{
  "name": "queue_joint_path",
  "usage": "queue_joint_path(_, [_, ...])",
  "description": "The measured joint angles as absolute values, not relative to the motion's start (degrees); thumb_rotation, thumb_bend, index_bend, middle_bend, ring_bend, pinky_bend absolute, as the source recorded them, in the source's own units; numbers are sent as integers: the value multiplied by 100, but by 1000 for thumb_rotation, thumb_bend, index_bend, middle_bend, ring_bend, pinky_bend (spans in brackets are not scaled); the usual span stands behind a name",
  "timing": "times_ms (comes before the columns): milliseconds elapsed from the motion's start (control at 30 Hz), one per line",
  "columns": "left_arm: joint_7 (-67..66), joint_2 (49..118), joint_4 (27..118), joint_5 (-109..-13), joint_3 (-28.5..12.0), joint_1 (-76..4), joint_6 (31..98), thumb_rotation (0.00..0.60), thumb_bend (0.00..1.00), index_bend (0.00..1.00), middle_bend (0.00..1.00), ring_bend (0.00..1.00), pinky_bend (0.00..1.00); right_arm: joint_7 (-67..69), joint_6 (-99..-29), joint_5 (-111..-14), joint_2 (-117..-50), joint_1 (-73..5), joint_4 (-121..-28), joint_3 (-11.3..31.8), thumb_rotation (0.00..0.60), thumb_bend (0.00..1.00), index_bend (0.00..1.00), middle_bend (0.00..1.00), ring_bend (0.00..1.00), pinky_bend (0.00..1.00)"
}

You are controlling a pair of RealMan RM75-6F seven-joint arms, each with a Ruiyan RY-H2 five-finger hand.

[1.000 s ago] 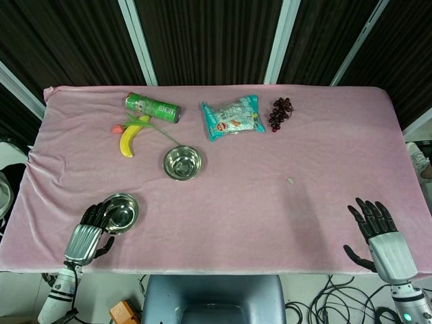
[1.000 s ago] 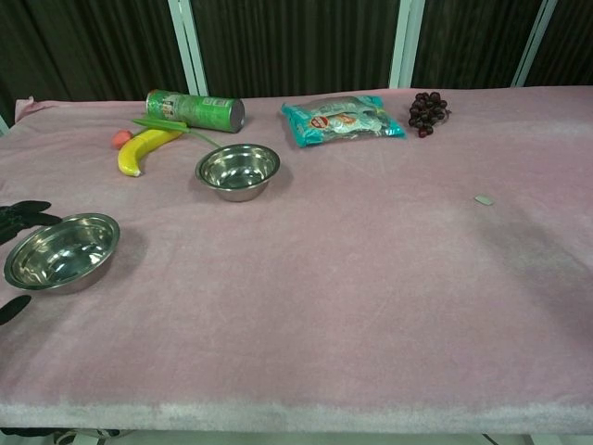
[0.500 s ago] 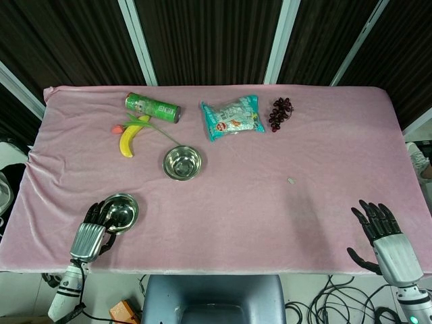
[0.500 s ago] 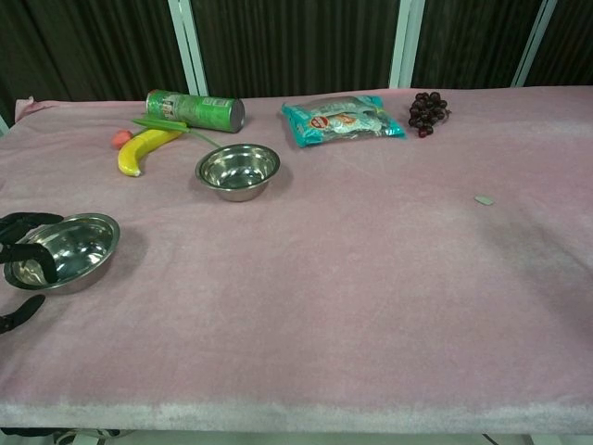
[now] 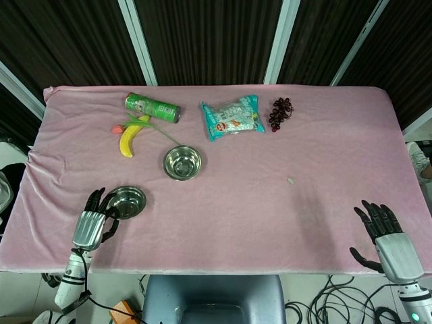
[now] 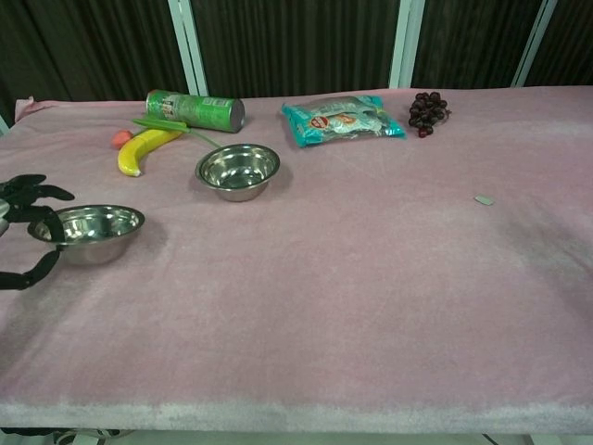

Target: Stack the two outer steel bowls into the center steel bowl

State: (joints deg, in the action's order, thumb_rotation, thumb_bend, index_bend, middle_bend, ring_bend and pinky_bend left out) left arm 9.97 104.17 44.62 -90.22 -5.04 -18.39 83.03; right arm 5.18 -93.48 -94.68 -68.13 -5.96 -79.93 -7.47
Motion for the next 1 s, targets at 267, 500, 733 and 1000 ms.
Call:
queue_joint_path(267, [895, 10158, 5102, -8729, -1150, -2392, 8227, 600, 483, 677, 201, 36, 100, 782, -9207, -9401, -6801, -509, -7784, -678, 600, 385, 0, 0, 0, 0])
queue_joint_path(500, [567, 10062, 5495, -8422, -1561, -2873, 7759, 600, 475, 653, 204, 39, 100, 858, -9214, -9431, -6848, -473, -7524, -638, 600, 385, 0, 0, 0, 0])
queue_joint_path(733, [-16, 10624, 5221, -8023, -2042, -3964, 6963, 600, 473, 624, 207, 42, 99, 1122, -8990, -9289, -6799, -431, -7225, -537, 600, 385, 0, 0, 0, 0])
queue_joint_path(1000, [-166, 11489, 3977, -7754, -2058, -4545, 6418, 600, 462, 569, 199, 42, 100, 1318, -8831, -9158, -6742, -403, -7135, -436, 600, 385, 0, 0, 0, 0])
